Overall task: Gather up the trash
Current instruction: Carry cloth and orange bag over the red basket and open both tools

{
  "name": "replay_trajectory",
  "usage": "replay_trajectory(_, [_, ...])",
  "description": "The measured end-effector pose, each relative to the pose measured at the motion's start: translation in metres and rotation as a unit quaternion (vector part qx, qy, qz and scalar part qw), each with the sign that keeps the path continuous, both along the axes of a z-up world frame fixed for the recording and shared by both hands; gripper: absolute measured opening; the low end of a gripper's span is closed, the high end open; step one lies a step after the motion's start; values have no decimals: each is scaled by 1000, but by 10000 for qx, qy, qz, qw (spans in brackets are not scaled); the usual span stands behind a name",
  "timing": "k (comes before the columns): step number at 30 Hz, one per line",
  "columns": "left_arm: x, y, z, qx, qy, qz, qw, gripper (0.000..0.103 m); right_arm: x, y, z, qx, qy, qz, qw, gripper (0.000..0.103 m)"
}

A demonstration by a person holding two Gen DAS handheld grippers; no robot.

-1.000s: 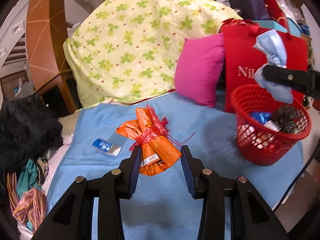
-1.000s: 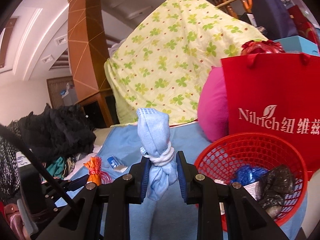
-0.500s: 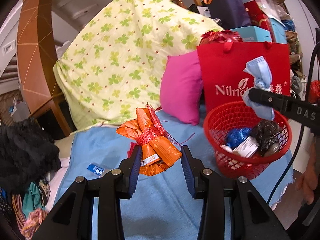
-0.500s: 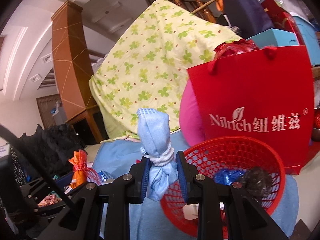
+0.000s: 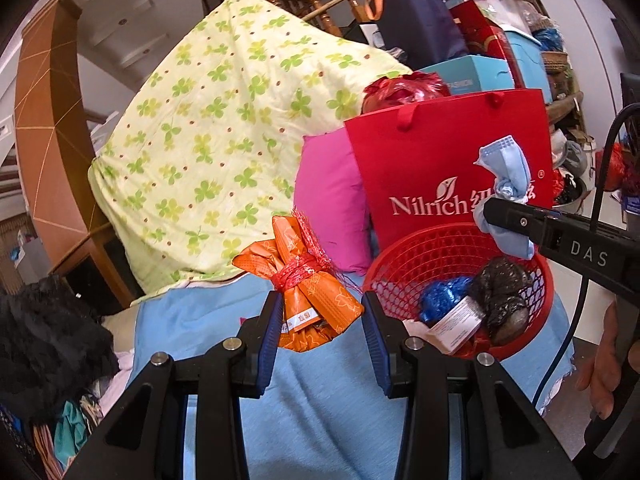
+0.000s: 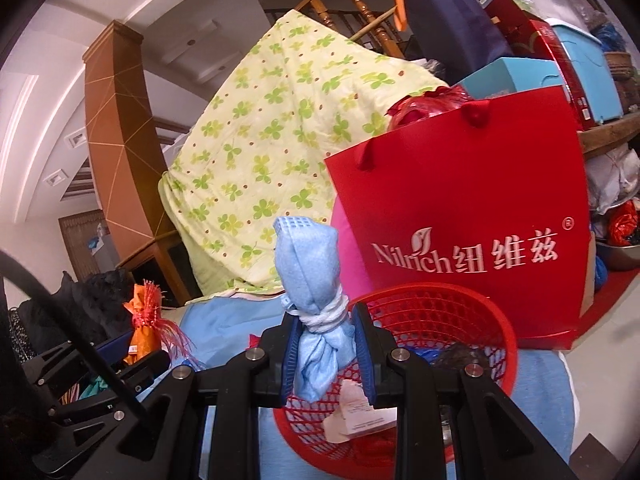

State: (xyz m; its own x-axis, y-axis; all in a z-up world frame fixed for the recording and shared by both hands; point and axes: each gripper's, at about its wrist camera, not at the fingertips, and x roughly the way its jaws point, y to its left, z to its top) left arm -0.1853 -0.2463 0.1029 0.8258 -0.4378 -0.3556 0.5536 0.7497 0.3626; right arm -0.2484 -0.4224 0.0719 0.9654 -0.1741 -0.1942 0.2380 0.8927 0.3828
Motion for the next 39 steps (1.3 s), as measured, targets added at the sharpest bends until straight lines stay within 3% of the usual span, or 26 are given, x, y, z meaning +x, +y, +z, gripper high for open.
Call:
replay_trajectory(16, [-9, -45, -1, 189, -24, -375, 9991, 42, -23, -32, -3, 202, -77, -300, 9993, 28])
replay_trajectory(21, [-2, -53, -8, 65, 370, -749, 9965, 42, -26, -40, -5, 288, -50, -370, 9989, 28])
replay_trajectory(25, [9, -60, -17, -49, 886, -1235, 9884, 43, -24, -46, -8, 425, 0, -380, 9984, 28])
replay_trajectory(30, [23, -71, -31, -66, 1217, -1522, 9808, 46, -14, -53, -14, 703, 144, -298, 9970, 28])
replay_trajectory(35, [42, -71, -39, -56, 1310, -1434, 9809, 59, 6, -55, -23, 897, 471, -211, 9946, 30])
replay_trajectory(39, [56, -50, -42, -184, 1338, -1209, 9834, 61, 18, -57, -29, 1142, 593, -69, 9917, 35])
